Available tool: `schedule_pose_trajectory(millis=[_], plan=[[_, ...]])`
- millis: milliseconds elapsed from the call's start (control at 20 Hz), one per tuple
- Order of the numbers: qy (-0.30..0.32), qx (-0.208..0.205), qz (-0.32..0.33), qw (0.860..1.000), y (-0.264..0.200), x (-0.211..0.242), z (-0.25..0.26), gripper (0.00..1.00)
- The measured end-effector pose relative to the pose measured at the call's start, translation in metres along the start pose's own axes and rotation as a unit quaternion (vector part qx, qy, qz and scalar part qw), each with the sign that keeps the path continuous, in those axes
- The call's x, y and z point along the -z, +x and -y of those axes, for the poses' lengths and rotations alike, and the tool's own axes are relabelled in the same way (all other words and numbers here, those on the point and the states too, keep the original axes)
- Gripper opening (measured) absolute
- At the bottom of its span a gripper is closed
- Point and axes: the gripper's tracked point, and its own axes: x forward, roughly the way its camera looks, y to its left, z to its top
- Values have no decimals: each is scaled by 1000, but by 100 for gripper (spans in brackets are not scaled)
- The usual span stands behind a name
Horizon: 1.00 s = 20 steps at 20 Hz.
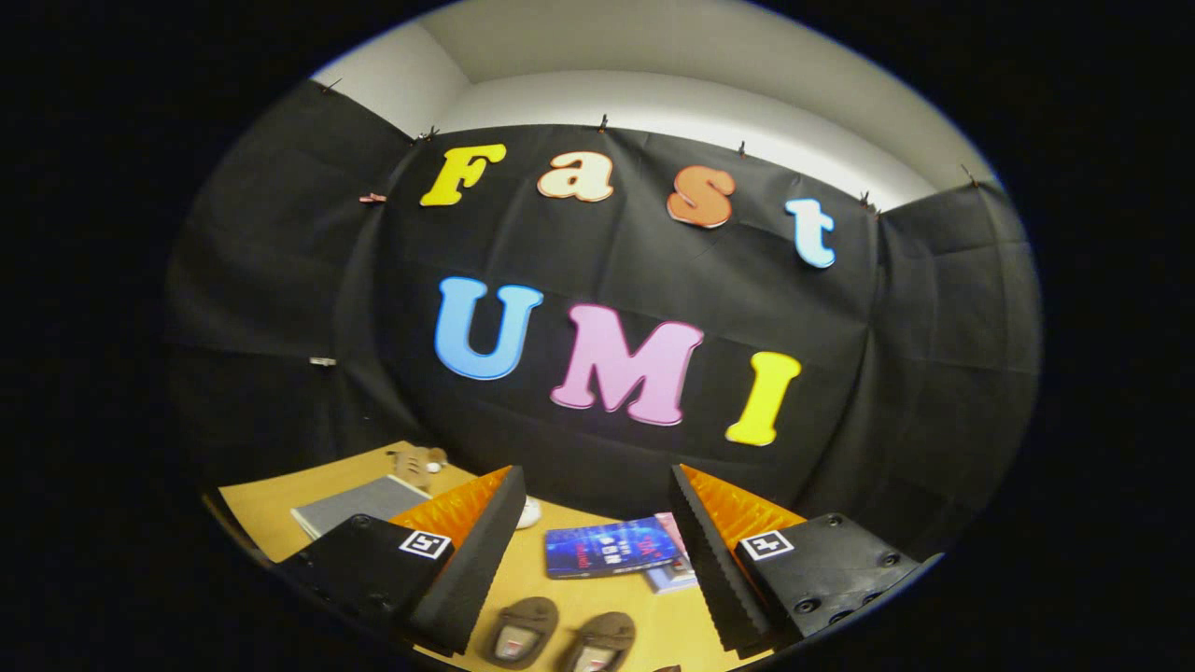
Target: Open the storage box then place both shoes into the box .Put the left shoe in first, then the right shoe, with the right side of both shoes facing outward in a uniform manner.
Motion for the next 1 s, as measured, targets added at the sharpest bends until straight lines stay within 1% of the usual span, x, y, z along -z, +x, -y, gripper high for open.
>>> schedule_pose_trajectory(millis=[50, 150, 250, 350, 450, 550, 650, 750, 900, 1000], plan=[[33, -38, -11, 999, 2, 8, -16, 96], [101, -107, -33, 989, 9, 24, -44, 96], [169, -159, -63, 971, 15, 47, -63, 96], [237, -198, -94, 946, 26, 77, -80, 97], [286, -235, -140, 918, 33, 107, -101, 97], [322, -265, -207, 885, 41, 145, -119, 97], [350, -280, -268, 853, 47, 189, -132, 97], [382, -290, -303, 824, 62, 216, -145, 97], [440, -312, -345, 768, 76, 245, -163, 97], [488, -327, -365, 722, 86, 251, -174, 96]])
